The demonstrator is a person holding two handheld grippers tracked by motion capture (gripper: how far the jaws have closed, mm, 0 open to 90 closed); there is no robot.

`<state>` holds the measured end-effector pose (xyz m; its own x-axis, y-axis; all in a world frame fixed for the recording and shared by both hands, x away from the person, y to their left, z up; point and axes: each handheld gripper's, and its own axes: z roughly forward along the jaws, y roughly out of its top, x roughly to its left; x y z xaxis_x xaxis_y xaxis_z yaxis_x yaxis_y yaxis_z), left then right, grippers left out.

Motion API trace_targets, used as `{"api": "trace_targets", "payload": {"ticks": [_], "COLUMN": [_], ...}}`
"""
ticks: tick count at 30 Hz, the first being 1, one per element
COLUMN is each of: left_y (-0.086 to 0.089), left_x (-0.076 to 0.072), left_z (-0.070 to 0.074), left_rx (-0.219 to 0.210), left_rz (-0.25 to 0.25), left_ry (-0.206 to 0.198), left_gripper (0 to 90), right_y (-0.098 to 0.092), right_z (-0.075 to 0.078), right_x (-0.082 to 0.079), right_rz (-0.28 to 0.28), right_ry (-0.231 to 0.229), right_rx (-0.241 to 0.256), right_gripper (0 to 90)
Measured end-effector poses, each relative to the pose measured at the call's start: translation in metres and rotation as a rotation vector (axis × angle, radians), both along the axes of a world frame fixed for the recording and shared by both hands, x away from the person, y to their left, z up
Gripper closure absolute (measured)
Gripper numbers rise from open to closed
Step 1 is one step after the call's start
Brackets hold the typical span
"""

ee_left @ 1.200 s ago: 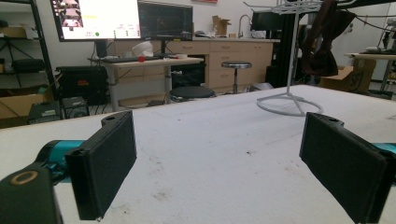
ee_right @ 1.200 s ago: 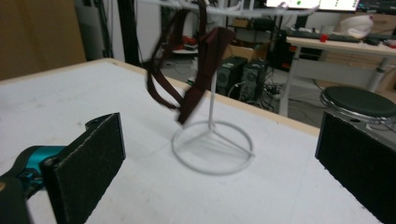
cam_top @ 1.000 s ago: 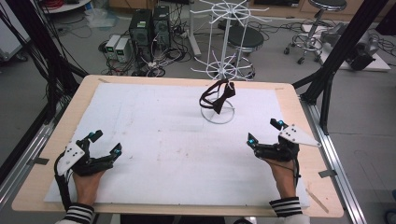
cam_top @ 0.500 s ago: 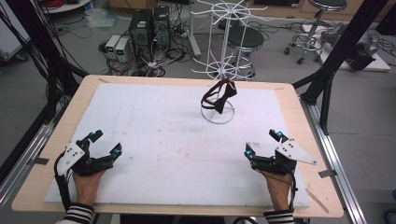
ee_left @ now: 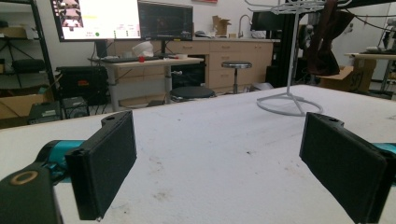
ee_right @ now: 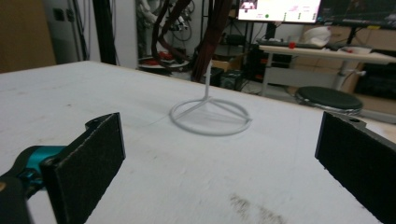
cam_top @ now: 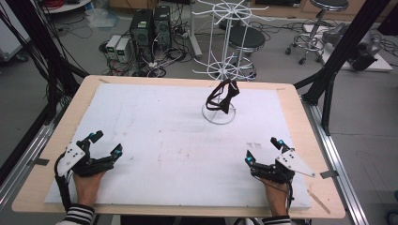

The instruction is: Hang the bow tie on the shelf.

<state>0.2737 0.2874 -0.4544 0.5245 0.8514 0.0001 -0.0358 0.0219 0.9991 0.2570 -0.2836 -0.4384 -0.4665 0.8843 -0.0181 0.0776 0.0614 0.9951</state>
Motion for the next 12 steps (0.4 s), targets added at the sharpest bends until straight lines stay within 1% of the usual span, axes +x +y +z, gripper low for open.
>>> {"api": "trace_targets", "payload": {"ticks": [1,2,3,4,5,7,9,12], "left_y": [-0.0001,-0.0002,-0.0001,0.0000,0.0000,0.0000,0.0000,0.0000], "left_x": [0.0001,0.0001,0.0000,-0.0001,-0.0001,-0.0001,-0.0001,0.0000], "left_z": [0.0000,0.0000,0.0000,0.0000,0.0000,0.0000,0.0000,-0.0001], "left_rx": [-0.004,-0.003,0.000,0.001,0.000,0.000,0.000,-0.004], "left_rz": [-0.001,0.000,0.001,0.000,0.000,0.001,0.001,0.001], "left_ry": [0.000,0.000,-0.001,0.000,0.000,0.000,0.000,-0.002], "left_gripper": [11.1,11.2,11.2,11.2,11.1,11.2,11.2,11.2], "right_y": [-0.0003,0.0001,0.0003,-0.0011,-0.0014,-0.0012,-0.0016,-0.0032], "right_z": [-0.0033,-0.0057,-0.0076,-0.0090,-0.0098,-0.0108,-0.0115,-0.0125], "right_x": [0.0005,0.0002,-0.0001,0.0012,0.0020,0.0020,0.0018,0.0013], "right_rz": [0.000,-0.010,-0.012,-0.002,0.007,0.015,0.012,0.013], "right_ry": [-0.004,0.001,-0.004,-0.020,-0.006,-0.008,-0.015,-0.023], "right_rx": [-0.014,-0.037,-0.037,-0.023,0.002,0.002,-0.009,0.004], "right_gripper": [0.8,0.8,0.8,0.7,0.7,0.7,0.8,0.7]}}
